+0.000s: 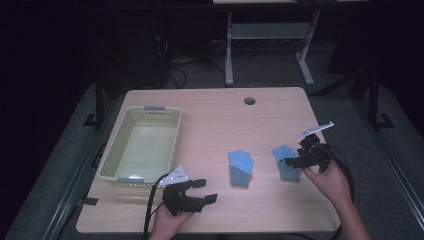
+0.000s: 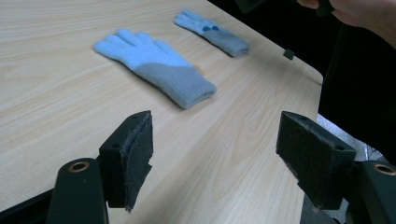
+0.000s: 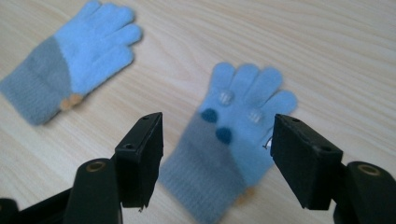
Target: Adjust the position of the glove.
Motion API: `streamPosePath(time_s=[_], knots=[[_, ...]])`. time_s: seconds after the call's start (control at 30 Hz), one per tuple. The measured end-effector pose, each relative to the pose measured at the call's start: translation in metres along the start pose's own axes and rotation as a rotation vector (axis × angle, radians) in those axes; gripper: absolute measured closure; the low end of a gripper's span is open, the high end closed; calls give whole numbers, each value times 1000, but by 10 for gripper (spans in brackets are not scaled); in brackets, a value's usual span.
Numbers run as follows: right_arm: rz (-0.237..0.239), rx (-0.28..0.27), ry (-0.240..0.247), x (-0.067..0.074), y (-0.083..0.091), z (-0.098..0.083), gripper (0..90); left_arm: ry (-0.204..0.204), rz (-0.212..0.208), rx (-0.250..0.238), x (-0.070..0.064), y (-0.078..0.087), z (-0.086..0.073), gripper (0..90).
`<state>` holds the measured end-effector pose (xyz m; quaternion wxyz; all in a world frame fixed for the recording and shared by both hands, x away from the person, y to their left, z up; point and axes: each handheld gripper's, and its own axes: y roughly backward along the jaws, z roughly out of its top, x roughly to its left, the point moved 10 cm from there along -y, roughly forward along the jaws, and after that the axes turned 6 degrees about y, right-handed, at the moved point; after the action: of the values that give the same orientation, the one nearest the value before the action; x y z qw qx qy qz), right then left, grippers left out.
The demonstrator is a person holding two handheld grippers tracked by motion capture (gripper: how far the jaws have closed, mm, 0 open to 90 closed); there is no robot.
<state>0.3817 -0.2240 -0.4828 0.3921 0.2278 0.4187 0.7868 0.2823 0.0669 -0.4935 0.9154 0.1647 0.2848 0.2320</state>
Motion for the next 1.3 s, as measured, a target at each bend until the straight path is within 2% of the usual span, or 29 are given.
streamPosePath(time_s=[0.17,0.33,0.43,0.57,0.67,0.8,1.1,1.3], knots=[[2,14,-22,-3,-3,2,358,-10,2,-9,-2,-1,1,269],[7,66,-39,-7,-12,-3,369,-9,2,-3,-2,-1,-1,269],[8,77,-45,-7,-14,-3,387,-7,0,-3,-2,-2,0,269],[16,134,-59,-7,-24,-7,421,-7,0,0,-2,-2,-1,269],[13,180,-50,-9,-31,-11,427,-6,1,1,-2,-2,-2,269],[12,209,-50,-8,-36,-13,434,-7,2,-1,-2,-2,-1,269],[0,259,-37,-7,-44,-17,451,-13,1,-5,-3,-3,-1,269],[-10,282,-29,-7,-49,-19,516,-6,0,1,-4,-3,-2,269]])
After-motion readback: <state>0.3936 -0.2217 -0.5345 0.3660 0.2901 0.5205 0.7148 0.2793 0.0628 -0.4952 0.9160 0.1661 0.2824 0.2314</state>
